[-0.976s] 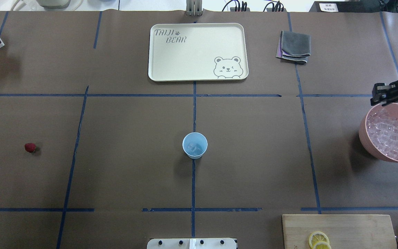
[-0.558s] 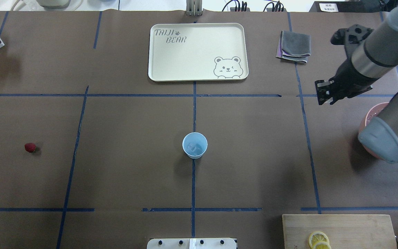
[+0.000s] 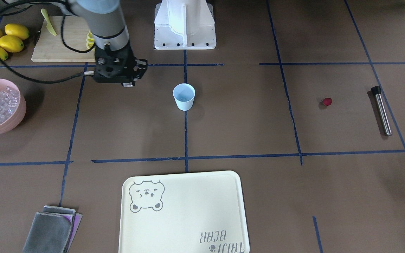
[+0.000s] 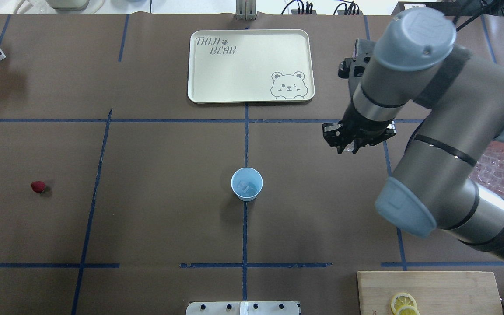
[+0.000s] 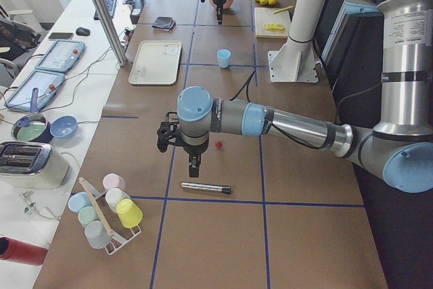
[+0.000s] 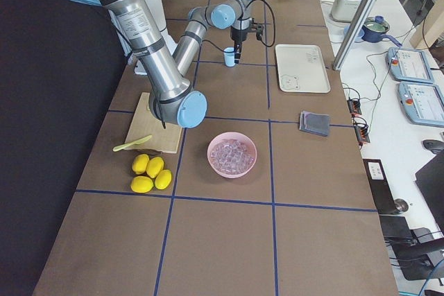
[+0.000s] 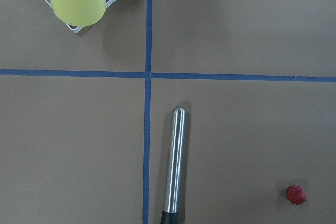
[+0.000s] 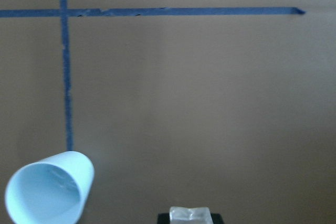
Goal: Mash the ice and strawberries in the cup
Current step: 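Carry the ice cube with the right gripper over the blue cup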
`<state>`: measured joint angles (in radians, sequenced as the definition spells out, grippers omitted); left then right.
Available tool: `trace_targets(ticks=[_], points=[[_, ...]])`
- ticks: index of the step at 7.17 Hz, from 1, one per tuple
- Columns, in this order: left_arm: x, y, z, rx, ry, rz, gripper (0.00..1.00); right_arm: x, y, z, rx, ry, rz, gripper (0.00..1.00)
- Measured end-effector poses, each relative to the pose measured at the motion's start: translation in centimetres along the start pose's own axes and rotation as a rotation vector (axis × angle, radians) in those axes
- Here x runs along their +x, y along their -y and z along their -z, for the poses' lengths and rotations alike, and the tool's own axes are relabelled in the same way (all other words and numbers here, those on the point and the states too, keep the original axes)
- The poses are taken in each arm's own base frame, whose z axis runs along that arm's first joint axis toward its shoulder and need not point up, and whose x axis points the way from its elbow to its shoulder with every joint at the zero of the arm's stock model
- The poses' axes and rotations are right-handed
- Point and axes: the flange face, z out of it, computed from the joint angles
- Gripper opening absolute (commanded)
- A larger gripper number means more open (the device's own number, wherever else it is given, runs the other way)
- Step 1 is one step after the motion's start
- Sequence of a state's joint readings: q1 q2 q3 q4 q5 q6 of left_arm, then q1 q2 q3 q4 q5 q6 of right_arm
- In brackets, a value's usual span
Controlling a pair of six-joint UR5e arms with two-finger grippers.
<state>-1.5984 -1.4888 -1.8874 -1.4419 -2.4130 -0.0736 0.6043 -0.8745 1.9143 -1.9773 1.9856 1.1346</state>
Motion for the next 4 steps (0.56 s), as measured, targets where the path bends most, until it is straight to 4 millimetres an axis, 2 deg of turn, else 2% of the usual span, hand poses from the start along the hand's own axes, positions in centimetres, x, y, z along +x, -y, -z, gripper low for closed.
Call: trace_targets(ticks=[1, 2, 4], points=[[-0.1, 0.0, -0.1, -0.002, 0.0, 0.002, 1.0, -3.6, -0.9, -0.6, 0.0, 0.022, -0.026, 0.0], [-0.2, 0.0, -0.2, -0.004, 0.0, 0.005, 1.0, -6.1, -1.9, -1.5, -0.002, 0.028, -0.038, 0.0], [-0.4, 0.0, -0.4, -0.007, 0.0, 0.007, 1.0, -9.6, -2.5, -3.2, -0.004, 0.01, -0.042, 0.0]])
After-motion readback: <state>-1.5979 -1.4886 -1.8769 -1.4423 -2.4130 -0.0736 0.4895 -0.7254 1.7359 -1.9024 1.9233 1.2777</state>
